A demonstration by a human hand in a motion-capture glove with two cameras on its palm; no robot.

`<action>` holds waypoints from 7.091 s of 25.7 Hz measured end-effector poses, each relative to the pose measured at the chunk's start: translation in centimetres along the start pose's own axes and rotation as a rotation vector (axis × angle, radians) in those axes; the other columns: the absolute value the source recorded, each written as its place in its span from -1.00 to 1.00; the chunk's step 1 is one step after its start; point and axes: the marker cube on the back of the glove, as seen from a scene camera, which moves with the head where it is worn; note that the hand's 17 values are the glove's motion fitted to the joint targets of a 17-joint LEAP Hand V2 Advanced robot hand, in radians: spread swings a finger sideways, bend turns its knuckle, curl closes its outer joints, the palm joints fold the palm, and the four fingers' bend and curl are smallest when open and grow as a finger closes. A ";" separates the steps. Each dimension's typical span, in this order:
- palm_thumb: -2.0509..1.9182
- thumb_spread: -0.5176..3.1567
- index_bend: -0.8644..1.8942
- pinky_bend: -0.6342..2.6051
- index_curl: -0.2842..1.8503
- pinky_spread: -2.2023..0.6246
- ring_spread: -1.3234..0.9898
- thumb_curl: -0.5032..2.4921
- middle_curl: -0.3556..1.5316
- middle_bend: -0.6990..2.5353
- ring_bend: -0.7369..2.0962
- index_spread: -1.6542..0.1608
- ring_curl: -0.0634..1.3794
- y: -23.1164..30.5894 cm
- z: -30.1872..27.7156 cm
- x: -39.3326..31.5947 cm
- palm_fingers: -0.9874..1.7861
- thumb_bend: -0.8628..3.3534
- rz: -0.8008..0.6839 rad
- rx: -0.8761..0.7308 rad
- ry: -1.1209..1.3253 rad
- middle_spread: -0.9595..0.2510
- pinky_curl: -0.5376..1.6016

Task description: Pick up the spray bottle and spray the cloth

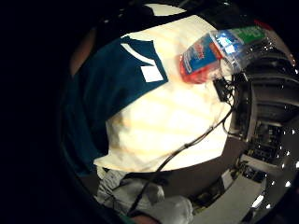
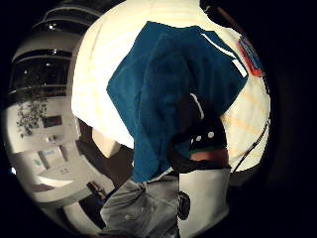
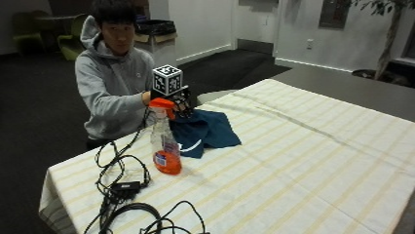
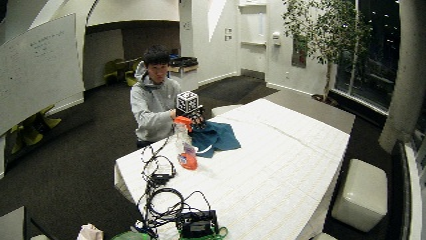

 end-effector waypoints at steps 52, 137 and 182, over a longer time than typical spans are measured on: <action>0.34 -0.09 -0.34 -0.32 -0.50 0.74 0.22 -0.48 -0.28 -0.42 -0.30 0.55 -0.66 6.0 -4.0 14.0 -0.08 -0.56 0.264 0.334 -0.416 0.66 -0.18; 0.51 -0.51 -0.07 -0.38 -0.28 0.37 -0.01 -0.24 -0.11 -0.21 -0.03 0.61 -0.30 -11.9 -13.3 6.8 0.73 -0.61 -0.335 -0.084 -0.440 0.40 -0.16; 0.50 -0.55 -0.07 -0.37 -0.24 0.36 -0.01 -0.16 -0.10 -0.19 -0.03 0.62 -0.28 -9.5 -14.6 -7.8 0.72 -0.61 -0.458 -0.035 -0.419 0.40 -0.15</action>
